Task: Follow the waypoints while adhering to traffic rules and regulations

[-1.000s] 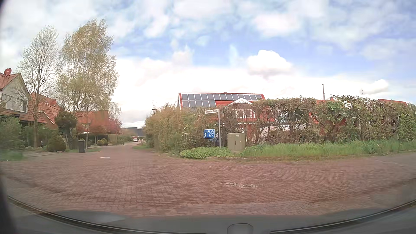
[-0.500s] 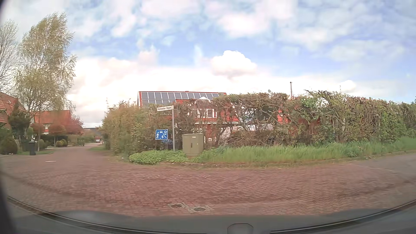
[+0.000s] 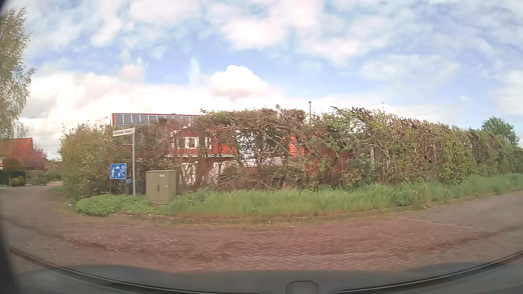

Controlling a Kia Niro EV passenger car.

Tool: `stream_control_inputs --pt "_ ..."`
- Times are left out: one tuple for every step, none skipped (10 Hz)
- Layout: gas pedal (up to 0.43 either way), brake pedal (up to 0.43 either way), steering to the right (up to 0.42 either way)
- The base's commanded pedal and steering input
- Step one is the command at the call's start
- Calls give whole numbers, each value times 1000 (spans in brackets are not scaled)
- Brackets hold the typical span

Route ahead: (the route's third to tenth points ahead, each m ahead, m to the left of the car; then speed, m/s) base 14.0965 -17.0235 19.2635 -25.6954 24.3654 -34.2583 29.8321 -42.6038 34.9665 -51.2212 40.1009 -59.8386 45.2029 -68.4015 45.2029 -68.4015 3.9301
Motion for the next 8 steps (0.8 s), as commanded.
stream_control_inputs --pt "130 0 439" --pt "130 0 448" --pt "130 0 457" --pt "130 0 459" --pt "130 0 459" --pt "130 0 458" --pt "130 0 457" --pt "130 0 454"
